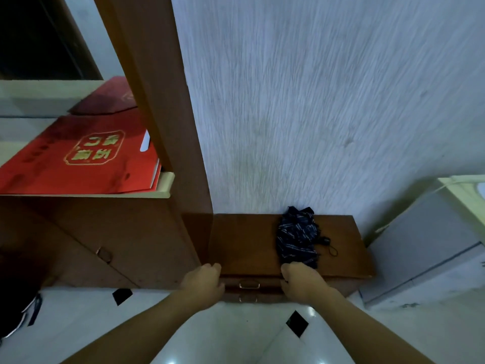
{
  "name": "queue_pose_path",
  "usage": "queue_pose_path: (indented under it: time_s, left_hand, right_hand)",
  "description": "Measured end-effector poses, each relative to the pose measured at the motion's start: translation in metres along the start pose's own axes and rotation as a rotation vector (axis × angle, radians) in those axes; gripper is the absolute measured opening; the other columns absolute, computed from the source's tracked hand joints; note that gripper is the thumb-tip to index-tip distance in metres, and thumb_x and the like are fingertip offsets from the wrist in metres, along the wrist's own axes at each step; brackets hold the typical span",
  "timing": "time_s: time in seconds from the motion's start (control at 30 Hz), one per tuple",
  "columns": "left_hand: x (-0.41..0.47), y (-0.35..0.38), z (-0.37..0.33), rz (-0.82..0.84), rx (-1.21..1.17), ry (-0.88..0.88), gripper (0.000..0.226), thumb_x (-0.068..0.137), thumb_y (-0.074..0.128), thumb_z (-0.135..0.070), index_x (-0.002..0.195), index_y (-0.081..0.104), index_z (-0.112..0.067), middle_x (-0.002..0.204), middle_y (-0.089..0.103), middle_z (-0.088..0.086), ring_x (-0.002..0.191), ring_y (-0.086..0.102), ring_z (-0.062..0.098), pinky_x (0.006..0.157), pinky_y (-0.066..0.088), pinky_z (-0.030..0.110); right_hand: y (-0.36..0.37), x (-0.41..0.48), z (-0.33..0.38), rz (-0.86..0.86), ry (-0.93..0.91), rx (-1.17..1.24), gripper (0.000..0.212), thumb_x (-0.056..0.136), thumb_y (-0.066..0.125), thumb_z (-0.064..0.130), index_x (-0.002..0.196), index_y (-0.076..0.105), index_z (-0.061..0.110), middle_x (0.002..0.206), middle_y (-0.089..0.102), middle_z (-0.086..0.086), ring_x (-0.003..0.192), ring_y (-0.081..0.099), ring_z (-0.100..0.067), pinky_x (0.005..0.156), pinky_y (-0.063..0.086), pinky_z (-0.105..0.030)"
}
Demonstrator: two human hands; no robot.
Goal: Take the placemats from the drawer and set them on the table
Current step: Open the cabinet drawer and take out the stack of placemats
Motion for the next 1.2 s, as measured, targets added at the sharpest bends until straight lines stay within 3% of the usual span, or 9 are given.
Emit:
queue_pose_path:
  time_s: [0.2,0.3,0.43,0.5,0.6,0.73,0.9,1.03,1.2]
  left_hand:
    - [0.054,0.038,0.045,0.057,-0.051,-0.036,0.02,0.095,0.045,-0.033,0.106,0.051,-0.018,0.1,0.062,0.004,0.085,0.061,0.02,0.078,0.055,0.036]
    - [0.082,0.074,0.06,0.039,-0.051,-0.034,0.028,0.096,0.046,-0.033,0.116,0.053,-0.015,0.099,0.064,0.002,0.083,0.061,0.017,0.072,0.052,0.029]
    - [0.122,0.144,0.07,0.025,-0.046,-0.051,0.043,0.095,0.045,-0.036,0.132,0.048,-0.015,0.107,0.065,0.005,0.092,0.063,0.02,0.072,0.047,0.028]
    - [0.139,0.184,0.071,0.038,-0.042,-0.074,0.043,0.096,0.044,-0.036,0.132,0.047,-0.014,0.111,0.064,0.005,0.098,0.063,0.021,0.075,0.046,0.028]
    - [0.167,0.248,0.069,0.033,-0.077,-0.104,0.039,0.096,0.045,-0.034,0.129,0.048,-0.013,0.11,0.064,0.006,0.098,0.063,0.022,0.072,0.042,0.027]
    - [0.202,0.313,0.06,0.017,-0.148,-0.131,0.035,0.094,0.049,-0.027,0.124,0.051,-0.009,0.109,0.062,0.01,0.098,0.061,0.028,0.074,0.044,0.03]
    - [0.249,0.367,0.054,-0.021,-0.149,-0.149,0.036,0.093,0.05,-0.024,0.127,0.047,-0.011,0.118,0.057,0.01,0.106,0.057,0.029,0.08,0.046,0.035]
    - [0.282,0.401,0.059,-0.065,-0.123,-0.112,0.039,0.092,0.054,-0.02,0.13,0.047,-0.014,0.122,0.057,0.008,0.107,0.057,0.026,0.081,0.049,0.034]
    - [0.318,0.423,0.063,-0.133,-0.109,-0.008,0.042,0.094,0.055,-0.023,0.134,0.046,-0.017,0.13,0.055,0.006,0.114,0.056,0.027,0.09,0.051,0.037]
  right_hand:
    - [0.053,0.038,-0.005,-0.025,0.133,0.083,0.035,0.089,0.047,0.021,0.063,0.025,0.028,0.068,0.034,0.009,0.067,0.046,-0.015,0.061,0.045,-0.03]
    - [0.083,0.061,-0.015,-0.034,0.143,0.105,0.032,0.089,0.048,0.018,0.064,0.03,0.024,0.066,0.031,0.01,0.061,0.039,-0.011,0.054,0.036,-0.027]
    - [0.141,0.099,-0.044,-0.014,0.151,0.137,0.019,0.09,0.05,0.018,0.073,0.041,0.021,0.075,0.046,0.005,0.073,0.049,-0.014,0.055,0.033,-0.022]
    - [0.172,0.117,-0.06,0.016,0.156,0.151,0.008,0.09,0.05,0.018,0.082,0.052,0.016,0.082,0.058,-0.002,0.074,0.054,-0.016,0.063,0.042,-0.025]
    - [0.22,0.146,-0.083,0.033,0.137,0.149,0.012,0.086,0.05,0.017,0.075,0.045,0.018,0.075,0.055,-0.002,0.071,0.057,-0.021,0.064,0.051,-0.035]
    - [0.27,0.182,-0.098,0.065,0.083,0.137,0.008,0.089,0.052,0.014,0.082,0.051,0.01,0.077,0.05,-0.001,0.071,0.054,-0.021,0.059,0.04,-0.029]
    - [0.322,0.223,-0.105,0.087,0.012,0.103,0.006,0.092,0.051,0.014,0.087,0.052,0.01,0.081,0.052,-0.004,0.077,0.057,-0.025,0.059,0.037,-0.028]
    - [0.348,0.254,-0.108,0.072,-0.012,0.074,0.017,0.094,0.051,0.014,0.109,0.057,0.01,0.104,0.061,-0.009,0.094,0.06,-0.026,0.066,0.041,-0.028]
    - [0.378,0.297,-0.113,0.021,-0.035,0.103,0.043,0.091,0.06,0.022,0.132,0.049,0.014,0.128,0.053,-0.009,0.109,0.059,-0.03,0.089,0.051,-0.037]
Point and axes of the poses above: each hand's wrist, its own x-axis towards the middle knuckle, its own y-axis out of the palm, z = x × y, the point moved 3 cm from there along x, towards the middle knuckle
